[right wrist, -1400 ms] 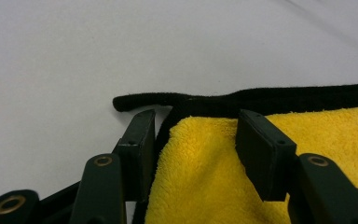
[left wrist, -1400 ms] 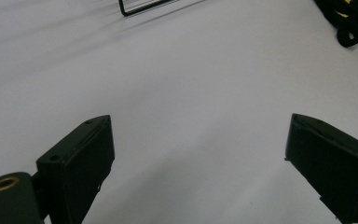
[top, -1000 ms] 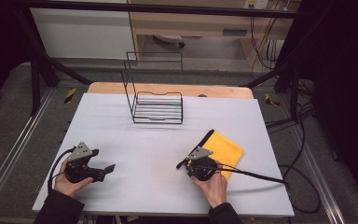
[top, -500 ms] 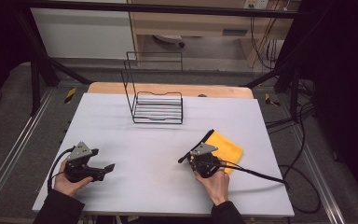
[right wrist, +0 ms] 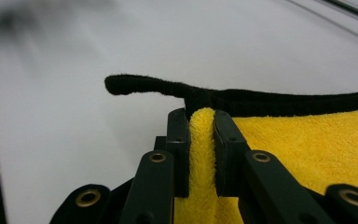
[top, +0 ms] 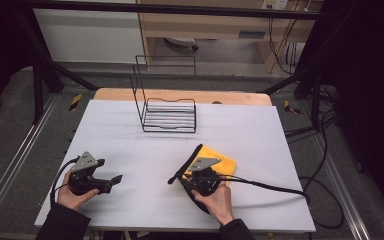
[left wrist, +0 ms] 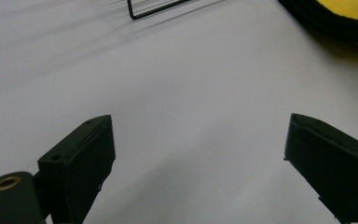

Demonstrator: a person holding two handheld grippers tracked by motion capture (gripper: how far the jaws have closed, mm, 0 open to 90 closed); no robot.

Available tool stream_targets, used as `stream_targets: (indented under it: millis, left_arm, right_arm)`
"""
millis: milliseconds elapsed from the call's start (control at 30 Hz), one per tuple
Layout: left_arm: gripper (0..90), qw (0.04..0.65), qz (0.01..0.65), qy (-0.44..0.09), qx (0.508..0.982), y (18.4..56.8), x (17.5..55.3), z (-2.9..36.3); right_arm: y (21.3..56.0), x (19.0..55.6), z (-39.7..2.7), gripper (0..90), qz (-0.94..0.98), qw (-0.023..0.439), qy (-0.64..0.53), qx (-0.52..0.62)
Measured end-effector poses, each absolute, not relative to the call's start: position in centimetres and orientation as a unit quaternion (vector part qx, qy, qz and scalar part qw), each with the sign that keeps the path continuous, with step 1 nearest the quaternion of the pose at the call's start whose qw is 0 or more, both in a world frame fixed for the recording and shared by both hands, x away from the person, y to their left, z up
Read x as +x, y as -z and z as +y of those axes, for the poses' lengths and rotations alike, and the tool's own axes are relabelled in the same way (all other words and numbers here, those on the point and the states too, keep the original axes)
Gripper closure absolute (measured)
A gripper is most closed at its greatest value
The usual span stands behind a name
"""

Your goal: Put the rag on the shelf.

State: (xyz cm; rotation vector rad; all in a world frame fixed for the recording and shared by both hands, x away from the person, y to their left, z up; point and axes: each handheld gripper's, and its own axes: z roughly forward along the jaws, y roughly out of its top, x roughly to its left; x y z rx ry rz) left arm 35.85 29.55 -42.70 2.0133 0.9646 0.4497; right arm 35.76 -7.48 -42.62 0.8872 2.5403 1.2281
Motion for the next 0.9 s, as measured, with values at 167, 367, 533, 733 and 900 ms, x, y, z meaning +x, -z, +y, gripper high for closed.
stream_targets:
  millis: [167,367,533,733,900]
  left_arm:
    - [8.4,0.418,0.386,-0.179,0.803,42.7,35.8,29.5]
    - [8.3,0.416,0.387,-0.178,0.803,42.7,35.8,29.5]
    - [8.1,0.415,0.39,-0.177,0.803,42.6,35.8,29.5]
    - [7.2,0.416,0.39,-0.177,0.802,42.4,35.9,29.2]
    - [7.0,0.415,0.39,-0.174,0.803,42.2,36.0,28.8]
  right_arm:
    - [42.8,34.7,-6.2,79.0,0.868,0.06,-0.415,0.267]
    - [43.8,34.6,-6.0,75.0,0.879,0.038,-0.399,0.259]
    - [42.9,34.6,-6.3,58.3,0.868,0.037,-0.427,0.253]
    - [40.9,35.3,-8.8,38.9,0.845,0.072,-0.455,0.274]
    - [40.7,36.5,-12.1,22.6,0.826,0.104,-0.454,0.317]
